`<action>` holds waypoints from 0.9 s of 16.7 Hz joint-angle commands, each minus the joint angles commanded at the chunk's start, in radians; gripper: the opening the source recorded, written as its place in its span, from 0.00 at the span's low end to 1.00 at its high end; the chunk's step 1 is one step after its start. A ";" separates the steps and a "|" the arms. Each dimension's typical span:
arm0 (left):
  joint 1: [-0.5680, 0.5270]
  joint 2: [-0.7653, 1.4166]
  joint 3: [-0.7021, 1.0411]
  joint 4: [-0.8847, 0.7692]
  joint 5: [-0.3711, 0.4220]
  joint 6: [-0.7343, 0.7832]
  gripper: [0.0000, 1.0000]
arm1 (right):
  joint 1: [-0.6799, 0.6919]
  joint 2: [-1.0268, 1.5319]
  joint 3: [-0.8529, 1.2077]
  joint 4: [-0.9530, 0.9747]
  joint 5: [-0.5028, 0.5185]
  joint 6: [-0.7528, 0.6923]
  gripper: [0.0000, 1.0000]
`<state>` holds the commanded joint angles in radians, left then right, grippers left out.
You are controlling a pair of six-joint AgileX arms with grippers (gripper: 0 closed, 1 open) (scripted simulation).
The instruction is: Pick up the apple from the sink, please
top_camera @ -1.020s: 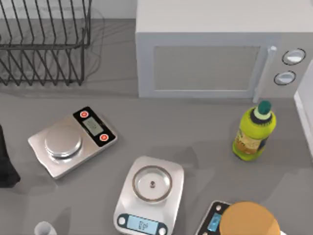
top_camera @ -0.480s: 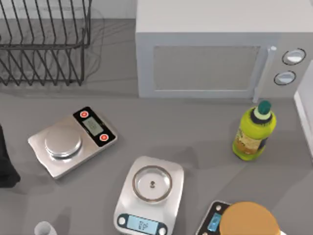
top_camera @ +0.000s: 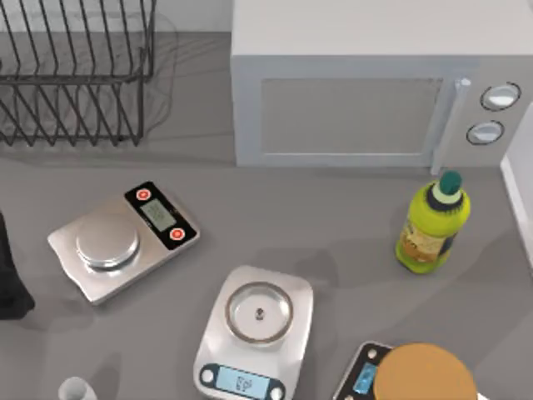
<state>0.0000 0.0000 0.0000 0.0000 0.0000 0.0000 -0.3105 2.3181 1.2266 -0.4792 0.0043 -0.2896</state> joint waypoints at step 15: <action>0.000 0.000 0.000 0.000 0.000 0.000 1.00 | 0.000 0.000 0.000 0.000 0.000 0.000 0.10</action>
<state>0.0000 0.0000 0.0000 0.0000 0.0000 0.0000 -0.3105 2.3181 1.2266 -0.4792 0.0043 -0.2896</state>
